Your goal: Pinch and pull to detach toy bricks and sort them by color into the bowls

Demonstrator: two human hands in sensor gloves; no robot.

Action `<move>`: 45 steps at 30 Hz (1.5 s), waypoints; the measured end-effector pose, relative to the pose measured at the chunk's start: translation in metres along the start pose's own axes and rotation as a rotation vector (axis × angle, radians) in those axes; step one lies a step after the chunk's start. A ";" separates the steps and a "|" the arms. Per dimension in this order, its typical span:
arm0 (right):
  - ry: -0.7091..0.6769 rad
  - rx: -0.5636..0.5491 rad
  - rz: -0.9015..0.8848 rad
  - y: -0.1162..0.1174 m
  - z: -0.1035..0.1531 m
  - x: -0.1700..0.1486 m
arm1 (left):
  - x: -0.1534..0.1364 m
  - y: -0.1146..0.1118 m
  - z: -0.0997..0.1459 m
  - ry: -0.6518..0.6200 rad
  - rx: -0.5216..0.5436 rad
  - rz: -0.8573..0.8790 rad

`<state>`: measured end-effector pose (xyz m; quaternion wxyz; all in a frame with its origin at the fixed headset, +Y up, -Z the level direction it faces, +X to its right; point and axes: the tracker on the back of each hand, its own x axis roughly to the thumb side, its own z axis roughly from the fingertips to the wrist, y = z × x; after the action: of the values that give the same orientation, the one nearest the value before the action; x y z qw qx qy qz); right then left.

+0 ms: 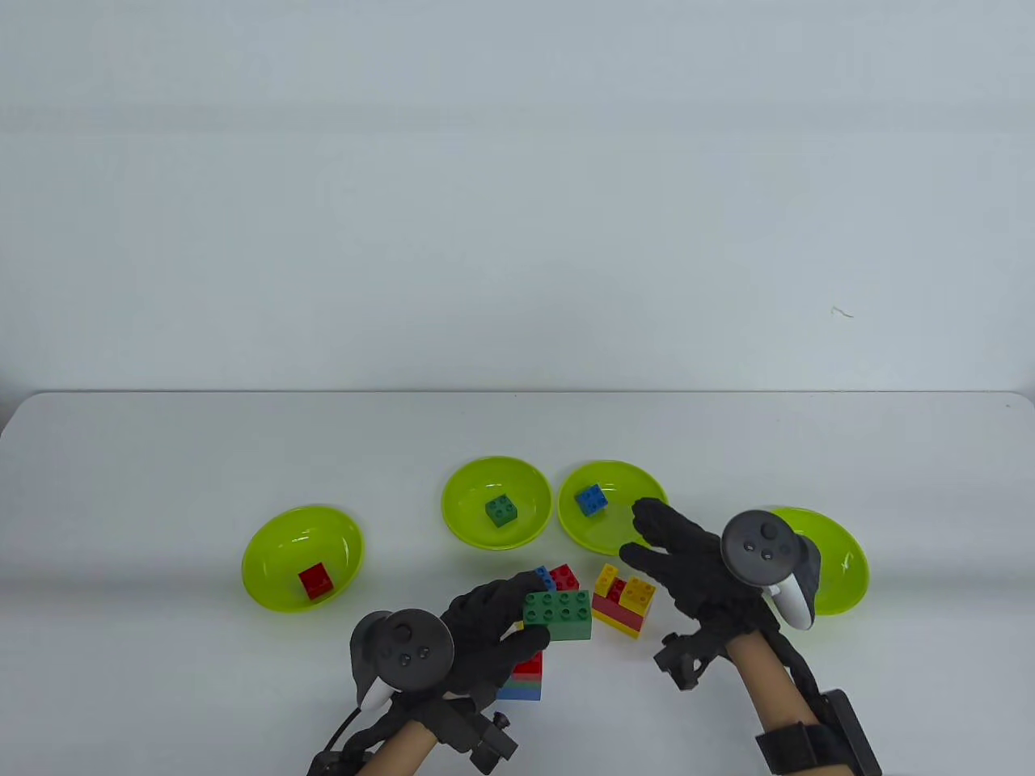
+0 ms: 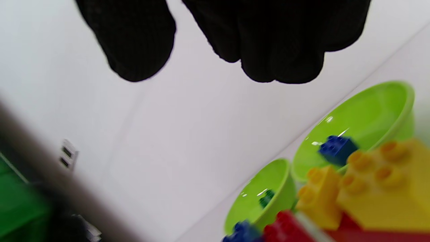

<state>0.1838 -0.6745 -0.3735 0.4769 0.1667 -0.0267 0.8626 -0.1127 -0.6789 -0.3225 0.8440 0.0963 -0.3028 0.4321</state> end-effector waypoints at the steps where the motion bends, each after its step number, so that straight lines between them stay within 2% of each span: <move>1: -0.019 0.023 -0.028 0.004 0.011 0.006 | 0.000 0.000 0.000 0.002 -0.001 0.003; 5: -0.095 0.081 -0.074 0.017 0.041 0.019 | 0.002 -0.001 -0.002 -0.003 -0.011 0.017; 12: -0.144 0.087 -0.127 0.039 0.059 0.025 | 0.010 -0.006 -0.005 -0.040 -0.034 0.060; 17: -0.150 0.012 -0.182 0.046 0.067 0.026 | 0.017 -0.008 -0.005 -0.067 -0.046 0.070; 23: -0.165 -0.084 -0.099 0.045 0.074 0.028 | 0.020 -0.013 -0.004 -0.070 -0.068 0.111; 28: -0.174 -0.106 -0.090 0.044 0.076 0.026 | 0.020 -0.014 -0.004 -0.067 -0.089 0.110; 32: -0.166 -0.109 -0.105 0.044 0.077 0.026 | 0.022 -0.011 -0.004 -0.124 -0.015 0.039; 35: -0.168 -0.091 -0.110 0.047 0.077 0.026 | 0.025 -0.012 -0.004 -0.132 -0.064 0.037; 38: -0.161 -0.090 -0.093 0.048 0.078 0.026 | 0.028 -0.013 -0.003 -0.152 -0.055 -0.004; 42: -0.142 -0.094 -0.068 0.049 0.079 0.028 | 0.037 -0.012 -0.002 -0.258 -0.035 -0.207; 45: -0.162 -0.100 -0.032 0.050 0.080 0.030 | 0.038 -0.012 -0.002 -0.218 -0.056 -0.176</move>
<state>0.1487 -0.6937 -0.2832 0.4947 0.2124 -0.1057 0.8361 -0.0856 -0.6600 -0.3008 0.8433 0.1451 -0.3949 0.3345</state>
